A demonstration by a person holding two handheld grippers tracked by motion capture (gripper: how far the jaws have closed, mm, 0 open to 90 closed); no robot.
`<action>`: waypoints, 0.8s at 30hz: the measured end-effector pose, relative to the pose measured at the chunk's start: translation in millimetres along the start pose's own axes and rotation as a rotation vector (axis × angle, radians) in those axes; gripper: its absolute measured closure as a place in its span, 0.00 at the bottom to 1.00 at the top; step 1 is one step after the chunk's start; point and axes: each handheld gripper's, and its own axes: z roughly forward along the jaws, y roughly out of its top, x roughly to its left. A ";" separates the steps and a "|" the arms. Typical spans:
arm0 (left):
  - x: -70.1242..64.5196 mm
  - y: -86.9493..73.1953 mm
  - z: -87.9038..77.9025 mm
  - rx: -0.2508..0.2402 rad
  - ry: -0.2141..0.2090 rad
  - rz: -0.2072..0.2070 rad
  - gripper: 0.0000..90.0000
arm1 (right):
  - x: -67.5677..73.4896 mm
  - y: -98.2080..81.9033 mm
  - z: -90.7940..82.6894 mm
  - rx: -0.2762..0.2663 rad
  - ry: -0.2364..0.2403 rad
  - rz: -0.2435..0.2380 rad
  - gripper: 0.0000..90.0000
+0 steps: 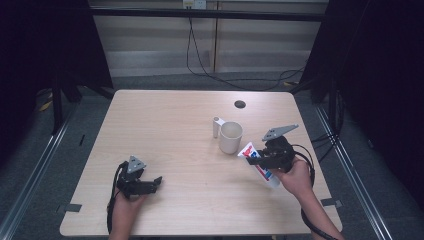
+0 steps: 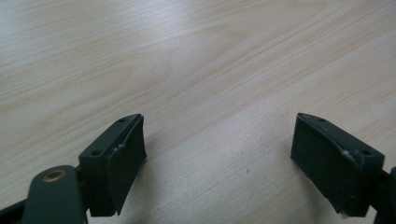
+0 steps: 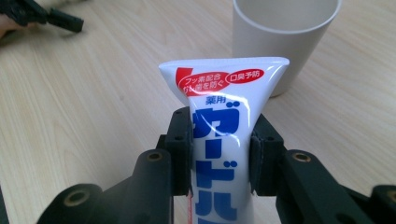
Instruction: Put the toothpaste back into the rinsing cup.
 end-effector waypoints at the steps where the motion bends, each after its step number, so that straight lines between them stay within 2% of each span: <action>1: -0.1 0.0 0.0 0.000 0.000 0.000 0.19 | -1.2 1.2 -3.8 -0.023 -0.002 0.007 0.74; 14: 0.0 0.0 0.0 0.000 0.000 -0.001 0.20 | -0.1 12.8 -17.0 -0.111 -0.019 0.012 0.74; 17: 0.0 0.0 0.0 0.000 0.000 0.000 0.20 | -1.1 15.6 -20.0 -0.143 -0.012 0.021 0.74; 24: 0.2 0.0 0.1 0.001 -0.001 -0.002 0.20 | -0.1 20.7 -23.7 -0.213 -0.032 0.029 0.74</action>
